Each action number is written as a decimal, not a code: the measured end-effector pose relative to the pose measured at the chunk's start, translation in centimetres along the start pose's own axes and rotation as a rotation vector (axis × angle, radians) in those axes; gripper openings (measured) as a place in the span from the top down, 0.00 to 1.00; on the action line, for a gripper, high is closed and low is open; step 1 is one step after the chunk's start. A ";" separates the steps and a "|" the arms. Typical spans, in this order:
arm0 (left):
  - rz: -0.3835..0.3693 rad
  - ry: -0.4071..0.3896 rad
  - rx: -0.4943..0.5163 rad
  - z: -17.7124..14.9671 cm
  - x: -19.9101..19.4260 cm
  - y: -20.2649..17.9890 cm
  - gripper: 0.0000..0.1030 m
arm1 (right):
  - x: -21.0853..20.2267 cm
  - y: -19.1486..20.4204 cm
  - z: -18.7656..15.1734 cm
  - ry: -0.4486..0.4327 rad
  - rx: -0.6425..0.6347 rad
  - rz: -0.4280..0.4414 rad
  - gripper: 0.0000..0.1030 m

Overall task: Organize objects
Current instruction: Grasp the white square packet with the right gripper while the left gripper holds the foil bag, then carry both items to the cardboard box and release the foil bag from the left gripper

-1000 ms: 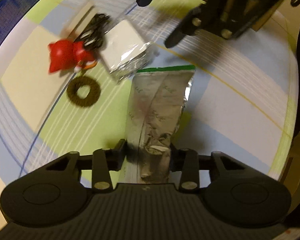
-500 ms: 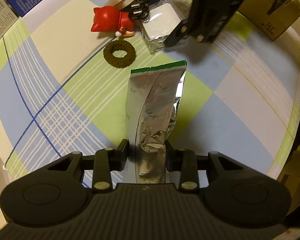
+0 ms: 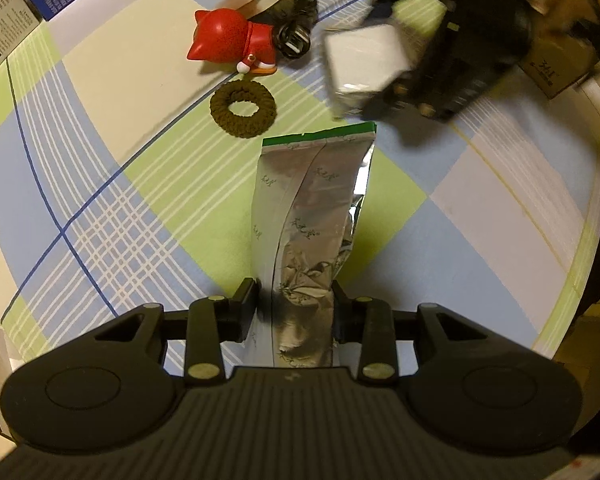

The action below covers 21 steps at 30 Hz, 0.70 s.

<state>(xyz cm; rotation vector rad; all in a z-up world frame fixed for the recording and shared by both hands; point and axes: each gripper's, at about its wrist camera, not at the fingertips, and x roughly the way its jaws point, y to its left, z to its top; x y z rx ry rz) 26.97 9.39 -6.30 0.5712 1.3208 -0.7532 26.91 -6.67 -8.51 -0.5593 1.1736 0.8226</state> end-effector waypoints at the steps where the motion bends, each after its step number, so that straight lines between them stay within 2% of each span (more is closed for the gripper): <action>1: -0.001 0.005 -0.006 0.1 0.1 0.1 0.68 | -0.3 0.1 -0.6 -0.002 0.020 0.003 0.40; 6: -0.005 0.040 -0.037 0.6 0.7 0.2 0.64 | -1.7 0.4 -3.5 -0.021 0.123 0.008 0.41; 12: 0.053 0.066 -0.041 0.9 0.1 -1.1 0.71 | -4.8 1.2 -5.9 -0.091 0.238 0.015 0.41; 21: 0.013 -0.011 -0.220 -0.2 -3.1 -3.6 0.72 | -10.5 3.3 -9.4 -0.199 0.326 -0.032 0.41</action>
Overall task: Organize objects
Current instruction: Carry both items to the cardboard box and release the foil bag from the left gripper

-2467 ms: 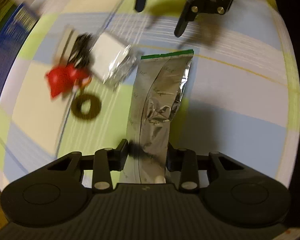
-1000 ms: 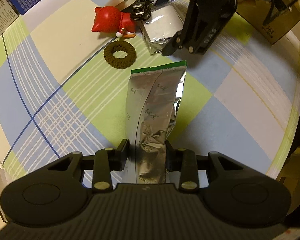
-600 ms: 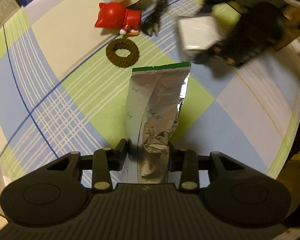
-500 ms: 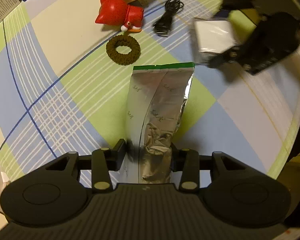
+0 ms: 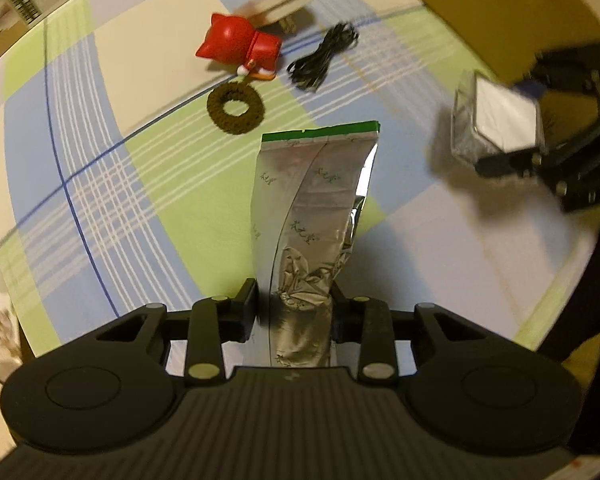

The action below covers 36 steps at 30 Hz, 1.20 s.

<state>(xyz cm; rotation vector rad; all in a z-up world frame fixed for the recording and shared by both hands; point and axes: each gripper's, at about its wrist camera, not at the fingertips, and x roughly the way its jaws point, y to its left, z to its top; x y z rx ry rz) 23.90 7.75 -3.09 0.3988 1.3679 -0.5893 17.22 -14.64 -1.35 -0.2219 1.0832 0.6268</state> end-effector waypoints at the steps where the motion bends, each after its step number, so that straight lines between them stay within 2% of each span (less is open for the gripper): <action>1: -0.008 -0.012 -0.016 -0.3 -0.6 -0.4 0.72 | -1.0 0.0 -0.4 -0.016 0.012 -0.010 0.41; 5: -0.046 -0.059 -0.098 -0.5 -3.2 -2.1 0.72 | -4.1 -0.3 -1.7 -0.066 0.053 -0.037 0.41; 11: -0.035 -0.113 -0.121 -0.2 -6.3 -5.6 0.72 | -7.9 -0.2 -3.3 -0.122 0.086 -0.053 0.41; 23: -0.032 -0.179 -0.124 -0.3 -10.3 -11.6 0.72 | -12.7 -0.7 -6.3 -0.197 0.127 -0.080 0.41; 29: -0.038 -0.214 -0.112 0.2 -11.1 -14.4 0.72 | -15.0 -2.5 -7.9 -0.229 0.176 -0.109 0.41; 36: -0.088 -0.248 -0.072 1.9 -11.9 -18.5 0.72 | -18.0 -5.2 -9.5 -0.253 0.217 -0.171 0.41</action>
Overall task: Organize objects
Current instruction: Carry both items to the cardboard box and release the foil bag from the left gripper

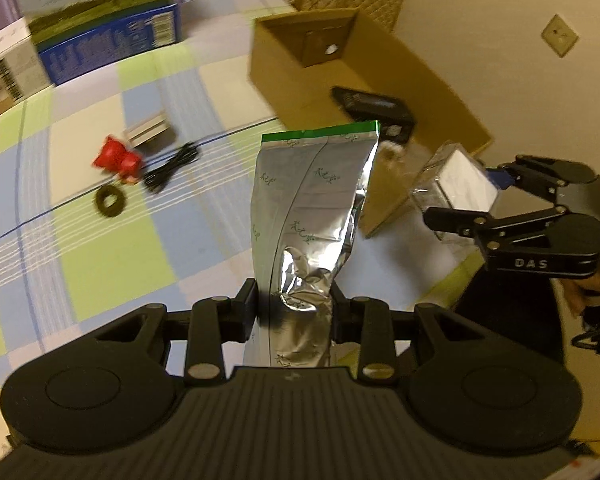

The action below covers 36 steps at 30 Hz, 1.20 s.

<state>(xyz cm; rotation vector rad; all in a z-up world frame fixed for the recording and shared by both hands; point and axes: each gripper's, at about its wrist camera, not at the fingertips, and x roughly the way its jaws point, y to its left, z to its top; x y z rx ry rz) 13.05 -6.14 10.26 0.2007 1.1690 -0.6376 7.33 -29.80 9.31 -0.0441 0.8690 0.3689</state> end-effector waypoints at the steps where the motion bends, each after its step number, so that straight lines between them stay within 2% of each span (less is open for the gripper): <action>1: -0.008 -0.006 0.002 0.3 0.0 -0.5 0.72 | -0.3 -0.5 0.1 -0.005 0.004 -0.010 0.41; 10: -0.077 -0.057 0.022 4.4 1.3 -5.8 0.72 | -1.9 -6.0 0.9 -0.032 0.056 -0.083 0.41; 20: -0.081 -0.074 0.029 10.1 4.3 -10.1 0.72 | -1.7 -10.9 2.4 -0.040 0.073 -0.122 0.41; 29: -0.086 -0.100 -0.015 14.5 6.1 -11.5 0.72 | 0.0 -13.1 3.7 -0.034 0.071 -0.120 0.41; 36: -0.084 -0.110 -0.029 16.5 7.7 -11.6 0.72 | 1.2 -14.1 4.4 -0.030 0.073 -0.117 0.41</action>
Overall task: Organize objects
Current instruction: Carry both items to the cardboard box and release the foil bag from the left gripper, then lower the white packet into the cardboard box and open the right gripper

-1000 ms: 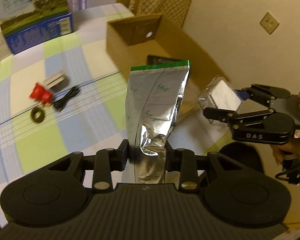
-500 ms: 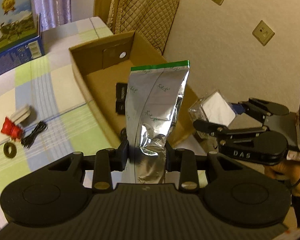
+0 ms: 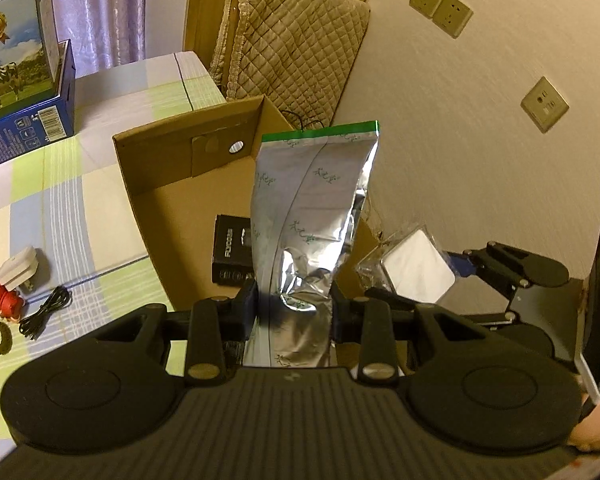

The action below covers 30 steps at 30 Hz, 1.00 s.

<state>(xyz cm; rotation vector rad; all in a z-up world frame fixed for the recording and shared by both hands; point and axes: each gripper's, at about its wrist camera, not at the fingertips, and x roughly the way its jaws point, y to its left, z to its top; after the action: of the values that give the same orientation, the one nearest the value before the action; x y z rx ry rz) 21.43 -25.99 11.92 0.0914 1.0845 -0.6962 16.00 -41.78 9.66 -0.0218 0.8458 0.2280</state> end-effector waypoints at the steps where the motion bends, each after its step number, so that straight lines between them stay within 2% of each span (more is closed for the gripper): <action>1: 0.000 0.001 -0.004 0.1 0.3 0.1 0.72 | 0.1 -0.1 0.1 0.001 0.000 0.000 0.41; 12: 0.032 -0.010 -0.065 0.5 2.6 1.4 0.69 | 1.7 -0.6 0.1 0.019 0.006 0.009 0.41; 18: 0.038 -0.027 -0.096 0.1 2.3 2.6 0.68 | 1.9 -0.5 0.0 0.024 0.012 0.024 0.41; 30: 0.049 -0.059 -0.136 -2.5 0.1 5.1 0.68 | 2.3 0.5 0.7 -0.006 0.027 0.046 0.39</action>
<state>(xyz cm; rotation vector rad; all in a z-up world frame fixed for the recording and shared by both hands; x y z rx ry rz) 22.38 -21.04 9.25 -0.0185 1.0663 -0.5760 17.90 -40.77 8.43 0.0240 0.8438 0.2597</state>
